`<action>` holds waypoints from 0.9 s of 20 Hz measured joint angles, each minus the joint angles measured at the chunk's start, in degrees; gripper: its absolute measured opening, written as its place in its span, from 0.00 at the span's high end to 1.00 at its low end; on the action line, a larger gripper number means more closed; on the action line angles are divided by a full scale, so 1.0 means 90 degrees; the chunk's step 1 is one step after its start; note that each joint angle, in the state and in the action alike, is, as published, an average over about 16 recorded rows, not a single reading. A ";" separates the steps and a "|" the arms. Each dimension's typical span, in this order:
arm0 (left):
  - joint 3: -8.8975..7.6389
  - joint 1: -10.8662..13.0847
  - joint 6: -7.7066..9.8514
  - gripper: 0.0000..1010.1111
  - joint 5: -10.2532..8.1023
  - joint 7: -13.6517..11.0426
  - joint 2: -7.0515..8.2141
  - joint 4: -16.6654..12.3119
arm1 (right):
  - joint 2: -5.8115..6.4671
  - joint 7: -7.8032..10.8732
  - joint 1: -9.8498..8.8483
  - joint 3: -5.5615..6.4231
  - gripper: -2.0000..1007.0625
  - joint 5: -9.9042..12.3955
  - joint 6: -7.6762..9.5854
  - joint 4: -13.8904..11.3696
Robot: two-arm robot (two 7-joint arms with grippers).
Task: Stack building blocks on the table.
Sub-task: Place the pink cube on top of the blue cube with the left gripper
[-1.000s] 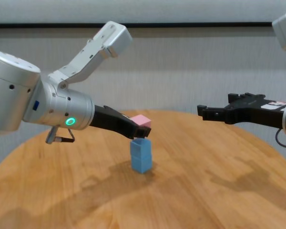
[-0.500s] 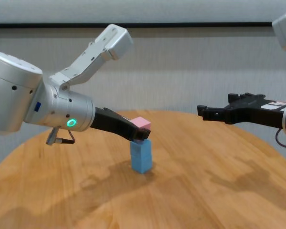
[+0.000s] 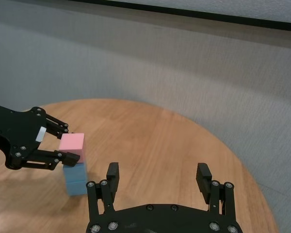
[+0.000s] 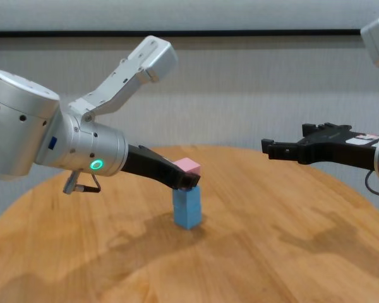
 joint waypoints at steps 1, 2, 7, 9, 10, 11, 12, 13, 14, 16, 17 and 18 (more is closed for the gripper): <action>-0.0001 -0.0002 0.0004 0.61 0.0002 -0.0002 -0.0004 0.0008 | 0.0000 0.0000 0.0000 0.0000 0.01 0.0000 0.0000 0.0000; -0.0001 -0.0004 0.0008 0.61 0.0003 -0.0003 -0.0008 0.0015 | 0.0000 0.0000 0.0000 0.0000 0.01 0.0000 0.0000 0.0000; -0.0007 -0.0011 0.0022 0.59 0.0004 -0.0018 -0.0029 0.0049 | 0.0000 0.0000 0.0000 0.0000 0.01 0.0000 0.0000 0.0000; -0.0011 -0.0011 0.0026 0.57 0.0001 -0.0025 -0.0033 0.0053 | 0.0000 0.0000 0.0000 0.0000 0.01 0.0000 0.0000 0.0000; -0.0014 -0.0010 0.0027 0.56 -0.0002 -0.0028 -0.0034 0.0050 | 0.0000 0.0000 0.0000 0.0000 0.01 0.0000 0.0000 0.0000; -0.0017 -0.0008 0.0028 0.54 -0.0006 -0.0032 -0.0033 0.0042 | 0.0000 0.0000 0.0000 0.0000 0.01 0.0000 0.0000 0.0000; -0.0021 -0.0004 0.0028 0.52 -0.0010 -0.0037 -0.0030 0.0031 | 0.0000 0.0000 0.0000 0.0000 0.01 0.0000 0.0000 0.0000; -0.0026 0.0001 0.0028 0.50 -0.0015 -0.0039 -0.0026 0.0014 | 0.0000 0.0000 0.0000 0.0000 0.01 0.0000 0.0000 0.0000; -0.0032 0.0007 0.0028 0.48 -0.0022 -0.0042 -0.0021 -0.0006 | 0.0000 0.0000 0.0000 0.0000 0.01 0.0000 0.0000 0.0000; -0.0052 0.0028 0.0028 0.42 -0.0041 -0.0042 -0.0001 -0.0074 | 0.0000 0.0000 0.0000 0.0000 0.01 0.0000 0.0000 0.0000; -0.0066 0.0040 0.0025 0.39 -0.0053 -0.0039 0.0013 -0.0115 | 0.0000 0.0000 0.0000 0.0000 0.01 0.0000 0.0000 0.0000; -0.0082 0.0053 0.0019 0.36 -0.0067 -0.0032 0.0030 -0.0159 | 0.0000 0.0000 0.0000 0.0000 0.01 0.0000 0.0000 0.0000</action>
